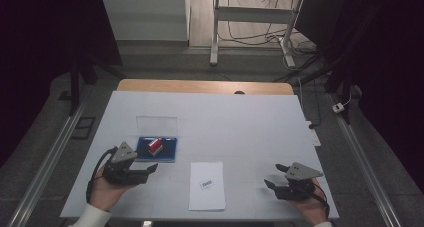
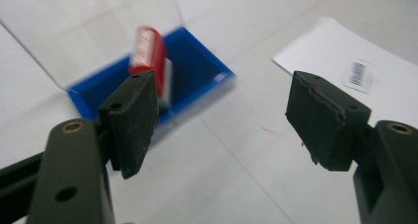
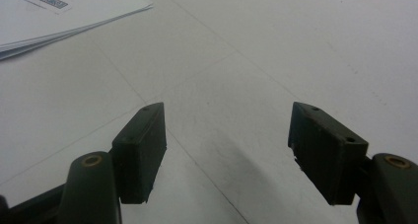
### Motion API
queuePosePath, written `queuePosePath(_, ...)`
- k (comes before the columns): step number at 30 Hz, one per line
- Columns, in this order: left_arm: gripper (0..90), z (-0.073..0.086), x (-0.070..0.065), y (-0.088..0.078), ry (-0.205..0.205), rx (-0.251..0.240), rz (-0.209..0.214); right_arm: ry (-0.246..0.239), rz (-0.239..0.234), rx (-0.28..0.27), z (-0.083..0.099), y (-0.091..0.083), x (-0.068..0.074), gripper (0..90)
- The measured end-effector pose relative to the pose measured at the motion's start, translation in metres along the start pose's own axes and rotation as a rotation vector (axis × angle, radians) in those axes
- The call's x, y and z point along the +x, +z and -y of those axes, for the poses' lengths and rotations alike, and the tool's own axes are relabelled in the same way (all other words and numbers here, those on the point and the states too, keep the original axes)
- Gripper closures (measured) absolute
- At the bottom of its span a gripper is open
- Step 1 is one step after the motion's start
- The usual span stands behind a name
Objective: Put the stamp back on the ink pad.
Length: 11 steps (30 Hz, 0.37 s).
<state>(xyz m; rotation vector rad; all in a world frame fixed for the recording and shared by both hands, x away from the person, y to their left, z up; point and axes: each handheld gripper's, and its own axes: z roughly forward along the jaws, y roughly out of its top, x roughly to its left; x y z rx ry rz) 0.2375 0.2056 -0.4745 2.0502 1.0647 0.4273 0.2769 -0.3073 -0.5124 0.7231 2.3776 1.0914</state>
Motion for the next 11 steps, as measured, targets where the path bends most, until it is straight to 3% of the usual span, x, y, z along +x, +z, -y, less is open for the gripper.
queuePosePath(6,28.6,0.013,-0.010,-0.001,-0.007,-0.031,0.035,0.012,0.009,-0.021,-0.001,-0.004,-0.002,30.1)
queuePosePath(11,28.6,0.017,-0.008,0.002,0.002,-0.020,0.023,0.020,0.010,-0.041,-0.003,-0.007,-0.002,30.2)
